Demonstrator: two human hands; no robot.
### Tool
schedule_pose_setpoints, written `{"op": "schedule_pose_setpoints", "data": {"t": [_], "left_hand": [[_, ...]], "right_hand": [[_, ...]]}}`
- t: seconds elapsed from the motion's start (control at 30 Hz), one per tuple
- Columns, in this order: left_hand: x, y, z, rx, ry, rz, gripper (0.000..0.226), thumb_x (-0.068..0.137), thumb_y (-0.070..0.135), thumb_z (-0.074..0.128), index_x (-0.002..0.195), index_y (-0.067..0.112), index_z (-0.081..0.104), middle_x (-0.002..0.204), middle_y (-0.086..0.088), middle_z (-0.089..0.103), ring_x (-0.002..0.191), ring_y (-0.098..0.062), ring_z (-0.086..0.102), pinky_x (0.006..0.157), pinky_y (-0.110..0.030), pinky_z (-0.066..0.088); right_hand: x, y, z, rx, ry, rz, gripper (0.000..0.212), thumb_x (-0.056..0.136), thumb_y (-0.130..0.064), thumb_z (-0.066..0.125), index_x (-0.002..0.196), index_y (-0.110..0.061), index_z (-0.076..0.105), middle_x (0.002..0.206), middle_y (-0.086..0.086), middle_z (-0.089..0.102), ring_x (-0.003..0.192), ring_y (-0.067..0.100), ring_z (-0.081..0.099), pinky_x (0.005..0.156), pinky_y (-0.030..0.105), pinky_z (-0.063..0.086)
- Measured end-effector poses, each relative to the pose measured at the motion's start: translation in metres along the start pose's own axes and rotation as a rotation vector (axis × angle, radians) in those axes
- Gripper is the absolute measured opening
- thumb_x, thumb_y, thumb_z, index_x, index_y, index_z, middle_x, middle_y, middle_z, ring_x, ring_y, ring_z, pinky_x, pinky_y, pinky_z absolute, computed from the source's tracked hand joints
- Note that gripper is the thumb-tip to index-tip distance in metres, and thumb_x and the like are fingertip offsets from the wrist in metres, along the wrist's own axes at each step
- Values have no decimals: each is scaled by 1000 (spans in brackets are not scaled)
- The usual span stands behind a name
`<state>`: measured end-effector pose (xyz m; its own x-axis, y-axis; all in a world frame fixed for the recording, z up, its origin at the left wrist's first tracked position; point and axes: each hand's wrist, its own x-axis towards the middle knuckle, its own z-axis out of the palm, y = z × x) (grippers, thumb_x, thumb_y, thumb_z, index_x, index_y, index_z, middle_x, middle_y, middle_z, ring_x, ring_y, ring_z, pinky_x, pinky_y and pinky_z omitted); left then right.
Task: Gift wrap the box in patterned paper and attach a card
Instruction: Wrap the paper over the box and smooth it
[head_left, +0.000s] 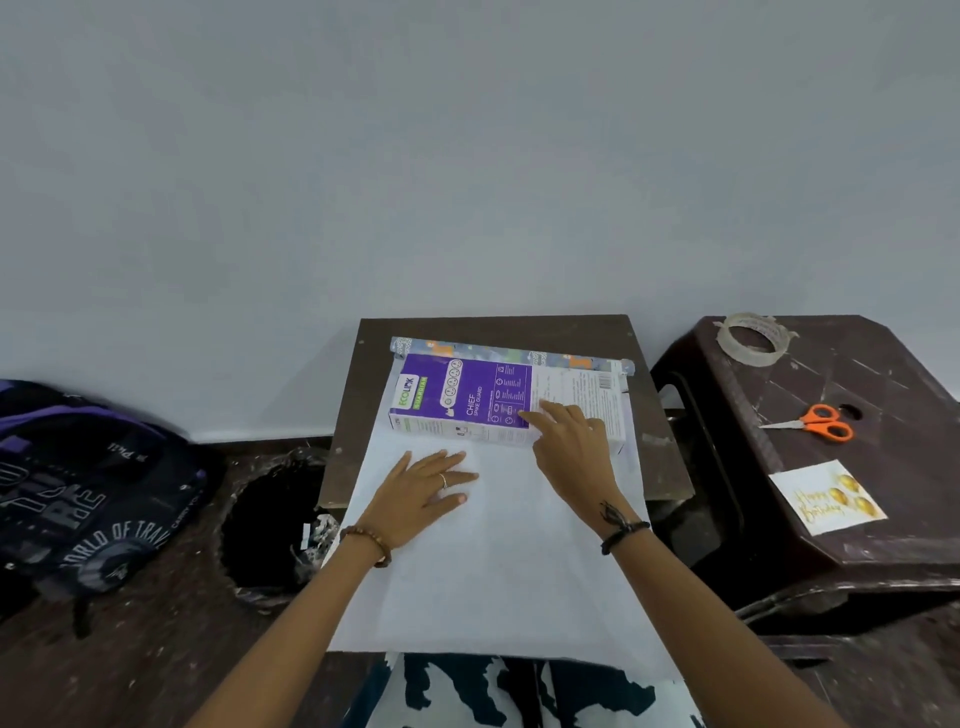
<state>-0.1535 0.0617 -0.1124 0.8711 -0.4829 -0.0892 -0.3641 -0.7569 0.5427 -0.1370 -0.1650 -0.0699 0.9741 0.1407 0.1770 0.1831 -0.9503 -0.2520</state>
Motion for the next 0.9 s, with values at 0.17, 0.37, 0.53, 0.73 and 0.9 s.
{"op": "schedule_pose_setpoints", "data": {"t": [0.17, 0.37, 0.53, 0.73, 0.9], "left_hand": [[32, 45, -29, -100, 417, -54, 51, 82, 43, 52, 121, 10, 59, 126, -8, 59, 118, -22, 53, 98, -26, 36], [96, 42, -32, 212, 75, -167, 75, 86, 58, 45, 147, 29, 13, 157, 2, 8, 145, -22, 0, 115, -43, -4], [99, 32, -14, 306, 87, -183, 83, 76, 73, 19, 147, 32, 6, 157, 3, 7, 145, -20, 3, 116, -44, 0], [99, 31, -11, 366, 144, -155, 83, 83, 73, 7, 130, 22, 52, 129, -5, 58, 117, -30, 57, 91, -49, 42], [101, 30, -9, 363, 134, -165, 81, 85, 71, 6, 129, 23, 54, 128, -5, 59, 115, -29, 58, 88, -48, 46]], "right_hand": [[22, 1, -7, 38, -49, 1, 42, 93, -38, 50, 126, -13, 48, 129, 4, 52, 115, 17, 50, 94, 26, 39], [76, 7, -5, 169, -122, -7, 41, 92, -37, 52, 123, -11, 51, 126, 6, 54, 112, 18, 53, 95, 25, 40], [121, 13, 6, 175, -277, -36, 38, 95, -37, 46, 123, -12, 50, 130, 5, 52, 121, 16, 46, 105, 38, 30], [168, 22, 30, 195, -340, 156, 52, 87, -38, 60, 132, -17, 45, 141, 8, 42, 132, 23, 36, 112, 52, 14], [184, 27, 45, 265, -161, 273, 60, 73, -27, 77, 120, -13, 44, 124, 9, 53, 120, 25, 47, 109, 48, 24]]}}
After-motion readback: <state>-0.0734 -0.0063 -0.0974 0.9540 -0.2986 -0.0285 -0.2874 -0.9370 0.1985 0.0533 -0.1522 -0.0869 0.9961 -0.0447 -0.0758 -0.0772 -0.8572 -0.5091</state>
